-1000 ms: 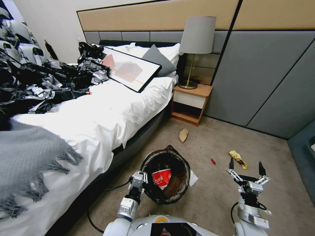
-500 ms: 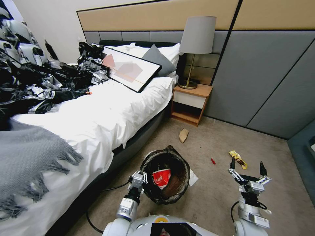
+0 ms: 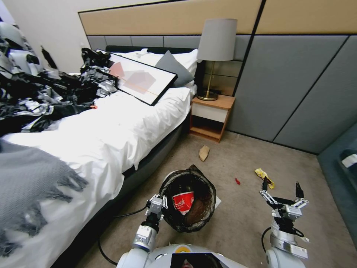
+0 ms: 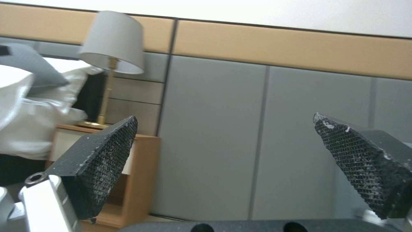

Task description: Pick up the trash bin, then pick up the garbage from the floor and place it into the trash bin.

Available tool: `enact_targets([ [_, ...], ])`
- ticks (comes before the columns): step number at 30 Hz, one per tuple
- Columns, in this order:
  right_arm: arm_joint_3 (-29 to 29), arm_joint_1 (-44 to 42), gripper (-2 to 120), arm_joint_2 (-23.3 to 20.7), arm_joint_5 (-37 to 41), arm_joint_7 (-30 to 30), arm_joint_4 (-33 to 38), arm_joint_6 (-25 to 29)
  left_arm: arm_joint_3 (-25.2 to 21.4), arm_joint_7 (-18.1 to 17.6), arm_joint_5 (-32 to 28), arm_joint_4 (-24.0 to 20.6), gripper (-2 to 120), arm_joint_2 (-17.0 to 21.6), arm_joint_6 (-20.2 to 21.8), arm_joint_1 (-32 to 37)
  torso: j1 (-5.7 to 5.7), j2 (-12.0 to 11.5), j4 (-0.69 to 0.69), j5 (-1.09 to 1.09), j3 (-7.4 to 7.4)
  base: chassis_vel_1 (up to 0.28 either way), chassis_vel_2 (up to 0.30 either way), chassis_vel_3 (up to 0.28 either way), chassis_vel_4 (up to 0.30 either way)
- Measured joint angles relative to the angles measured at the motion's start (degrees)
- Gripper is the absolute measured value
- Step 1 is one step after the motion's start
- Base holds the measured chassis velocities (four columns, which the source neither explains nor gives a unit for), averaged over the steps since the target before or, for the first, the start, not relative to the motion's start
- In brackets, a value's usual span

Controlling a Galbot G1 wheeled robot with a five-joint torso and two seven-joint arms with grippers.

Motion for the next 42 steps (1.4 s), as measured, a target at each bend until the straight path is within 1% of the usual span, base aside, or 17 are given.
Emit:
enact_targets([
  [16, 0.0, 0.6, 100, 0.1, -1.0, -0.7, -0.8, 0.5, 0.1, -0.1, -0.1, 0.0, 1, -0.2, -0.3, 0.0, 0.00, 0.0, -0.02, 0.00, 0.00, -0.092, -0.088, -0.105, -0.108],
  [18, 0.0, 0.7, 100, 0.0, -1.0, -0.9, -0.8, 0.6, 0.2, -0.2, -0.4, 0.0, 1, -0.2, -0.5, 0.0, 0.00, 0.0, 0.03, 0.00, 0.00, 0.000, 0.000, 0.000, 0.000],
  [20, 0.0, 0.7, 100, 0.0, -1.0, -1.0, -0.8, 0.6, 0.2, -0.3, -0.5, 0.0, 1, -0.2, -0.7, -0.1, 0.00, 0.0, 0.03, 0.00, 0.00, 0.000, 0.000, 0.000, 0.000],
  [24, 0.0, 0.6, 100, 0.0, -1.0, -1.7, -0.7, 0.6, 0.4, -0.5, -0.6, 0.0, 1, -0.2, -1.1, -0.1, 0.00, 0.0, 0.00, 0.00, 0.00, 0.000, 0.000, 0.000, 0.000],
  [36, 0.0, 0.7, 100, 0.2, -1.0, -2.6, -0.8, 0.6, 0.4, -0.6, -0.6, 0.1, 1, -0.1, -1.1, -0.2, 0.00, 0.0, 0.00, 0.00, 0.00, 0.000, 0.000, 0.000, 0.000],
  [42, -0.1, 0.8, 100, 0.3, -1.0, -2.7, -0.9, 0.7, 0.4, -0.6, -0.6, 0.2, 1, -0.1, -1.2, -0.2, 0.00, 0.0, 0.00, 0.00, 0.00, -0.096, 0.078, 0.083, -0.092],
])
